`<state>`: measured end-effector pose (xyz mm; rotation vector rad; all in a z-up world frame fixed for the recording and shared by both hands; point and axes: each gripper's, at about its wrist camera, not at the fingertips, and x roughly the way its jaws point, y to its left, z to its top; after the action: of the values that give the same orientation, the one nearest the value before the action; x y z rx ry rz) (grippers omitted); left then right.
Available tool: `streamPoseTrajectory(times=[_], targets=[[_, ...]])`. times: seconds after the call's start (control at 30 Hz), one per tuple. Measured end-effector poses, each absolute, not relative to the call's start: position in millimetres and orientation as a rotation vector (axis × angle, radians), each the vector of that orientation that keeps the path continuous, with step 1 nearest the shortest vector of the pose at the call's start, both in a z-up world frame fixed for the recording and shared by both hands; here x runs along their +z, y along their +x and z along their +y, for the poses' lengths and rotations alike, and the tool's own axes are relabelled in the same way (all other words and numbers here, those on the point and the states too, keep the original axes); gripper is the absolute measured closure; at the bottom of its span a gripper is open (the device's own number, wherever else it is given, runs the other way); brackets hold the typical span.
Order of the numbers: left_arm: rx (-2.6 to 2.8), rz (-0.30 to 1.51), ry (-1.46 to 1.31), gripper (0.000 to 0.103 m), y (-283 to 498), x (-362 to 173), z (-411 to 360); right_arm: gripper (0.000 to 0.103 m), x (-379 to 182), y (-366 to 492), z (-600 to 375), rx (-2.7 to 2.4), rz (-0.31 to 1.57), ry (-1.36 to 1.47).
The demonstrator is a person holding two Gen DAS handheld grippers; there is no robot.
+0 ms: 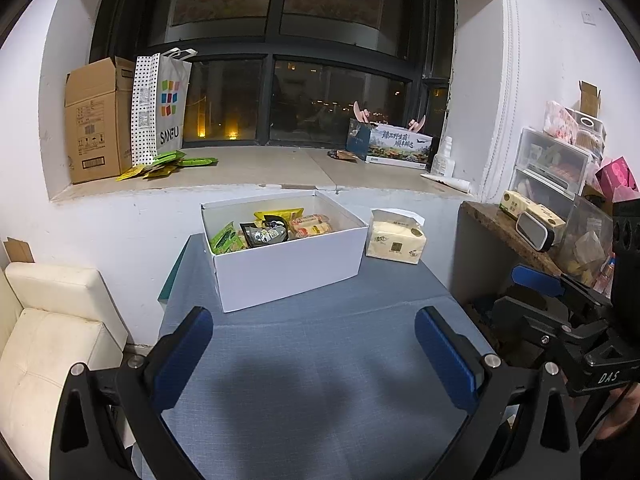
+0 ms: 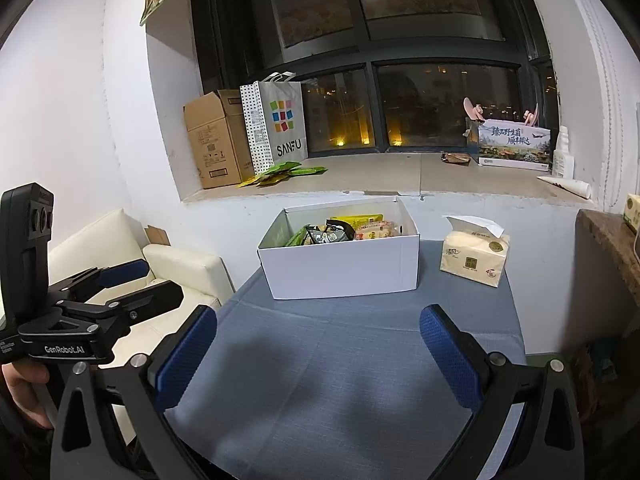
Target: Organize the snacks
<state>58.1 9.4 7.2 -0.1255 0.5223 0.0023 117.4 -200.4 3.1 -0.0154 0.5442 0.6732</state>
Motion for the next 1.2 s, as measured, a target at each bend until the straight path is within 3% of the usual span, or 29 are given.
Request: streamPoseTrajectory(times=[1.2], targets=[[-0.016,0.534,-0.12,0.0,60.9,2.9,3.2,0.0,5.0,118.9,-205.7,0.675,0.542,-0.031]])
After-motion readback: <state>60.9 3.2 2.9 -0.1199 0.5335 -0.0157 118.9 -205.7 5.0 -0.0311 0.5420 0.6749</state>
